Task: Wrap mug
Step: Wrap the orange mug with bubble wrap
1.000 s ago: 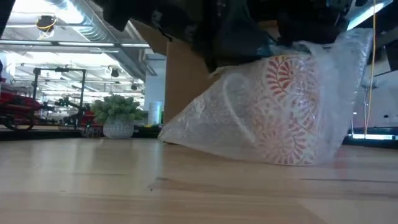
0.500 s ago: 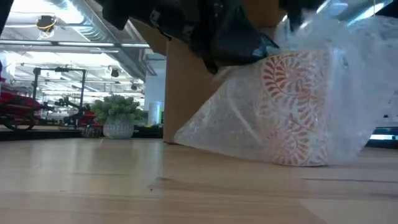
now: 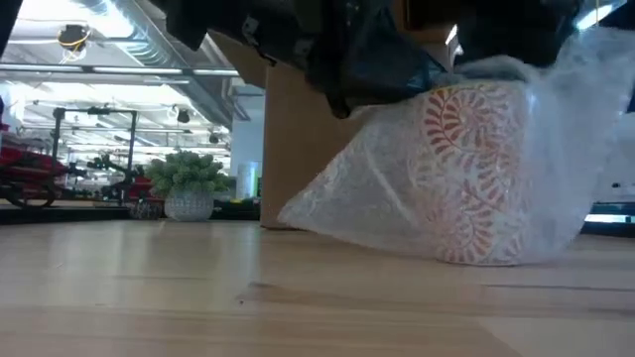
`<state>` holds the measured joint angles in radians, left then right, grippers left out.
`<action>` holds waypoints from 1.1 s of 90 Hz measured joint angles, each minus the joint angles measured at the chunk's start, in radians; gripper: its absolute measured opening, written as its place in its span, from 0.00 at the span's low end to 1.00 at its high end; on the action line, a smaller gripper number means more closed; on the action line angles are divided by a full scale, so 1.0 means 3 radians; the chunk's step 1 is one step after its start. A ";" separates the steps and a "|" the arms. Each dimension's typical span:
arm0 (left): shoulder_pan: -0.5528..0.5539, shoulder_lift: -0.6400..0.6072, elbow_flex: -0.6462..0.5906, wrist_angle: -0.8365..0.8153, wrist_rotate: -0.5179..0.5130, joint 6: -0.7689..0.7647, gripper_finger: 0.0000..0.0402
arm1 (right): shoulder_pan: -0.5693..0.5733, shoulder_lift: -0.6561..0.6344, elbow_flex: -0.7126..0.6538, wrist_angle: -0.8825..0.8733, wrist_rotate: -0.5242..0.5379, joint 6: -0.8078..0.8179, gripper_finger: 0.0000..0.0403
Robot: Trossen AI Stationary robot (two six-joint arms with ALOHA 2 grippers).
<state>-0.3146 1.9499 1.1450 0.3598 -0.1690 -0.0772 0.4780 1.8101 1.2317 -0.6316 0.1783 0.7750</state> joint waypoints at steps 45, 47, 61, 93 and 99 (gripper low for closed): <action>-0.0021 -0.0004 -0.0001 -0.0022 0.0039 0.0020 0.00 | 0.0011 -0.0235 0.0818 -0.1050 -0.0183 -0.0167 0.00; -0.0021 -0.0004 -0.0001 -0.0016 0.0039 0.0020 0.00 | 0.0010 -0.0235 0.0852 -0.1102 -0.0108 -0.0166 0.00; -0.0020 -0.0004 -0.0001 -0.0019 0.0036 0.0004 0.00 | -0.0047 -0.0239 0.0899 -0.1290 0.0614 -0.0168 0.00; -0.0020 -0.0004 -0.0001 -0.0014 0.0032 -0.0007 0.00 | -0.0135 -0.0196 0.0375 -0.0391 0.0376 -0.0235 0.00; -0.0020 -0.0004 -0.0001 -0.0015 0.0027 -0.0007 0.00 | -0.0073 -0.0198 0.0272 -0.0365 0.0345 -0.0123 0.00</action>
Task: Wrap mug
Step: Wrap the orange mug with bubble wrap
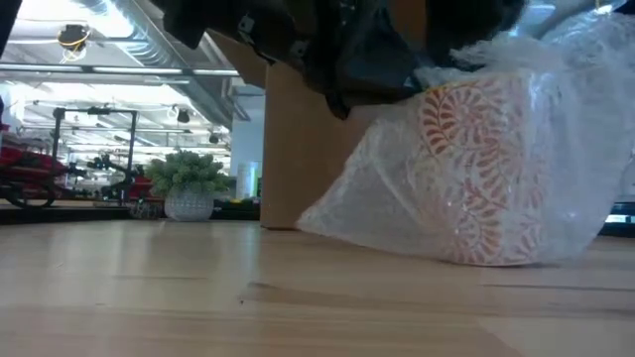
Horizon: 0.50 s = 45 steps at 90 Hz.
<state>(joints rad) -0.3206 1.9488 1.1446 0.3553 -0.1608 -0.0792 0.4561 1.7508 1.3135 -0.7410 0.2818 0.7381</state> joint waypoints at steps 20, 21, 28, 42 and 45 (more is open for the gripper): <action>0.0015 0.0001 0.0001 0.0027 -0.0013 -0.0001 0.00 | 0.0119 -0.0012 -0.0403 0.0337 -0.0125 0.0329 0.00; 0.0019 0.0001 0.0001 0.0028 -0.0012 -0.0001 0.00 | 0.0119 -0.0016 -0.0424 0.0371 -0.0126 0.0331 0.00; 0.0024 0.0001 0.0001 0.0038 -0.0001 -0.0017 0.00 | 0.0113 -0.0020 -0.0579 0.0676 -0.0134 0.0332 0.00; 0.0020 0.0001 0.0000 0.0055 -0.0003 -0.0020 0.00 | 0.0049 -0.0025 -0.0745 0.1003 -0.0264 0.0308 0.00; 0.0021 0.0001 -0.0001 0.0052 0.0002 -0.0024 0.00 | 0.0049 -0.0023 -0.0738 0.0998 -0.0293 0.0307 0.00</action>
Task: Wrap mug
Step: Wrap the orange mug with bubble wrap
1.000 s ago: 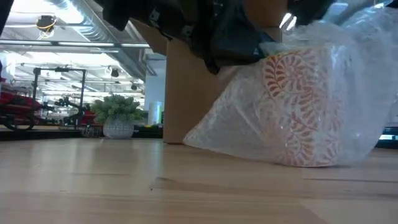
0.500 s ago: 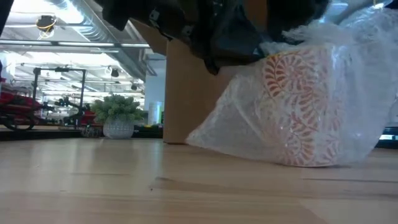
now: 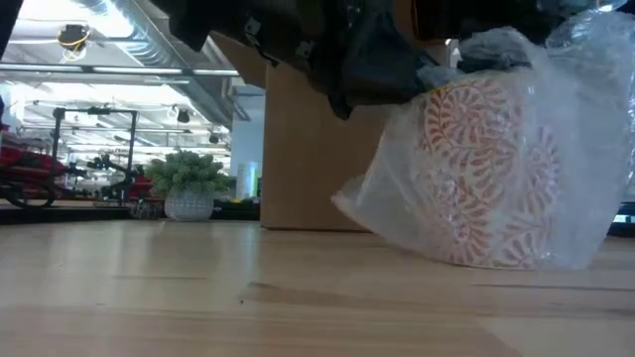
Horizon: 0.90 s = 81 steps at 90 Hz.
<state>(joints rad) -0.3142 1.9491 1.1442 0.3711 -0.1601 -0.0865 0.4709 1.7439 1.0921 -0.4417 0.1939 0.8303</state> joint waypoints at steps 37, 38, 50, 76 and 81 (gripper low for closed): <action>-0.0001 0.0000 0.0001 -0.0007 0.0003 -0.0047 0.00 | 0.0095 -0.0057 0.1160 -0.1462 -0.0128 -0.0234 0.00; -0.0001 0.0000 0.0001 -0.0007 0.0000 -0.0048 0.00 | 0.0095 -0.0058 0.1180 -0.1453 -0.0126 -0.0241 0.00; 0.0000 0.0000 0.0001 -0.0006 0.0000 -0.0055 0.00 | 0.0098 -0.0041 0.1225 -0.1276 -0.0161 -0.0254 0.00; -0.0001 0.0000 0.0001 -0.0003 -0.0001 -0.0062 0.00 | 0.0063 0.0349 0.0951 -0.1255 -0.0211 -0.0256 0.00; -0.0001 0.0000 0.0001 0.0002 0.0001 -0.0062 0.00 | 0.0057 0.0399 0.0888 -0.1220 -0.0204 -0.0228 0.00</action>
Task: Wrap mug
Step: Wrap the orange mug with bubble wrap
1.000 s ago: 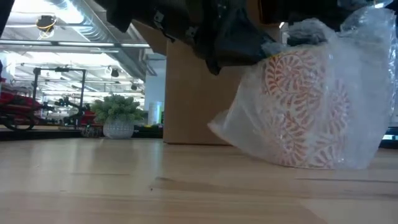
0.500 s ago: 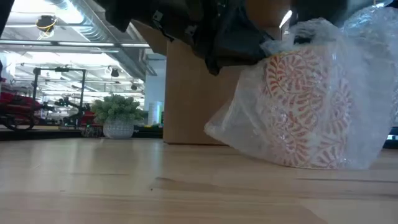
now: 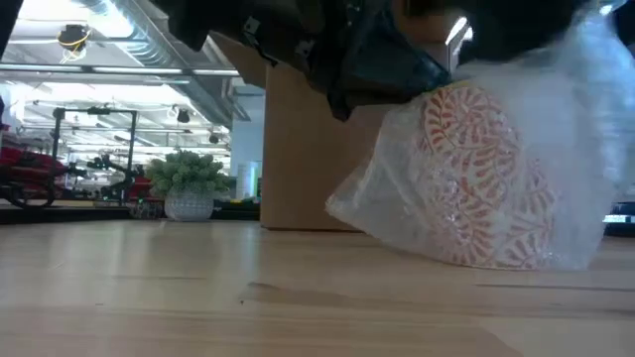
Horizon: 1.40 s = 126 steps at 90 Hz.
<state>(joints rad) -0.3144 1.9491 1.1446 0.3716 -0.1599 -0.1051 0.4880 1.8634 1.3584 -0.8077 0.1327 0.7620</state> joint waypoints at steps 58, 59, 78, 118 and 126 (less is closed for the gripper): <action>-0.0003 0.0004 0.0003 0.0022 0.0012 -0.0002 0.00 | -0.0005 -0.0275 0.0520 -0.0686 -0.0014 -0.0129 0.00; -0.0003 0.0004 0.0001 0.0015 0.0012 -0.0004 0.00 | -0.0005 -0.0285 0.0525 -0.0722 0.0015 -0.0128 0.00; -0.0005 -0.0001 0.0000 0.0022 0.0009 -0.0001 0.00 | -0.0083 -0.0278 0.0444 -0.0672 0.0747 -0.0130 0.00; -0.0012 -0.0001 0.0000 0.0018 0.0012 -0.0001 0.00 | 0.0128 -0.0283 -0.0030 -0.0214 0.0479 0.0220 0.00; -0.0006 0.0000 -0.0001 0.0007 -0.0003 -0.0005 0.00 | 0.0177 -0.0276 0.0008 -0.0207 0.0517 0.0229 0.00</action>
<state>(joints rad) -0.3161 1.9491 1.1443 0.3738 -0.1607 -0.1066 0.5410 1.7805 1.3607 -0.8697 0.2879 0.8308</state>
